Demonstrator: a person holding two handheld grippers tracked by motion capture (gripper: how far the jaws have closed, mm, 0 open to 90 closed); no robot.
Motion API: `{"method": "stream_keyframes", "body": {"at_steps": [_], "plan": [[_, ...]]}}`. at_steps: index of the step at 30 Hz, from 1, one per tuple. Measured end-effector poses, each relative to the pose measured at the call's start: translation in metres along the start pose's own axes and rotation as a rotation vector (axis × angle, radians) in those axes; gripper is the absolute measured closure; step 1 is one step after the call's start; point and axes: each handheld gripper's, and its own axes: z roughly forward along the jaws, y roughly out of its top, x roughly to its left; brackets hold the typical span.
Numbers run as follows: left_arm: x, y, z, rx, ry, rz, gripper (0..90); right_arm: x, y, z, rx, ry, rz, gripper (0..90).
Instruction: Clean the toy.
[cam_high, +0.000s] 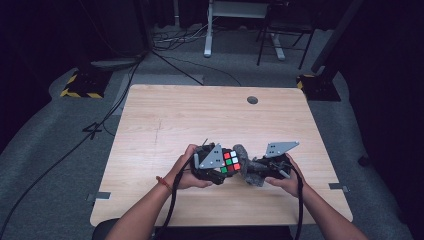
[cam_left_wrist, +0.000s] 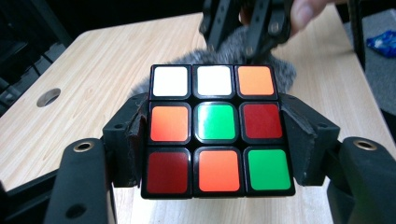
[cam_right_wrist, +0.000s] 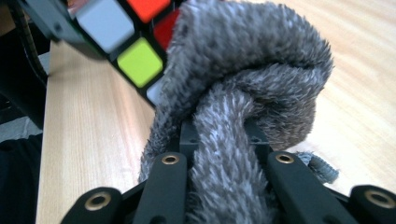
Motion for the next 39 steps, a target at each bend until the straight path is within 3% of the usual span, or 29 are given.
{"method": "stream_keyframes", "body": {"at_steps": [4, 7, 11, 13, 16, 21, 27, 33, 37, 39], "plan": [[0.001, -0.001, -0.002, -0.032, -0.008, -0.017, 33.8, 0.002, 0.000, 0.001, -0.032, 0.034, 0.000, 76.9], [0.004, -0.003, -0.003, -0.038, -0.004, -0.026, 33.6, -0.002, -0.002, -0.003, -0.079, 0.065, 0.032, 76.9], [0.004, -0.006, 0.002, -0.006, 0.000, -0.022, 33.3, -0.001, 0.000, -0.007, -0.122, 0.081, 0.038, 76.9], [0.002, -0.008, 0.006, 0.020, 0.009, -0.006, 33.3, 0.001, 0.002, -0.010, -0.166, 0.119, 0.042, 76.9], [0.001, -0.007, 0.008, 0.035, 0.012, 0.005, 33.4, 0.008, 0.007, -0.013, -0.149, 0.075, -0.004, 76.9], [-0.002, -0.003, 0.007, 0.041, 0.029, 0.022, 33.8, 0.011, 0.010, -0.016, -0.161, 0.050, -0.018, 76.9], [-0.001, 0.001, 0.001, 0.002, 0.014, 0.018, 33.9, 0.003, 0.005, -0.008, -0.068, -0.010, 0.004, 76.8], [0.000, 0.001, -0.003, -0.048, -0.003, -0.008, 33.9, -0.004, -0.003, 0.003, -0.032, 0.037, 0.041, 76.8], [0.003, 0.000, -0.006, -0.094, -0.024, -0.040, 33.4, -0.004, -0.005, 0.002, -0.106, 0.124, 0.074, 76.9], [0.005, -0.001, -0.006, -0.086, -0.022, -0.041, 33.2, -0.005, -0.005, 0.000, -0.122, 0.132, 0.077, 76.9]]}}
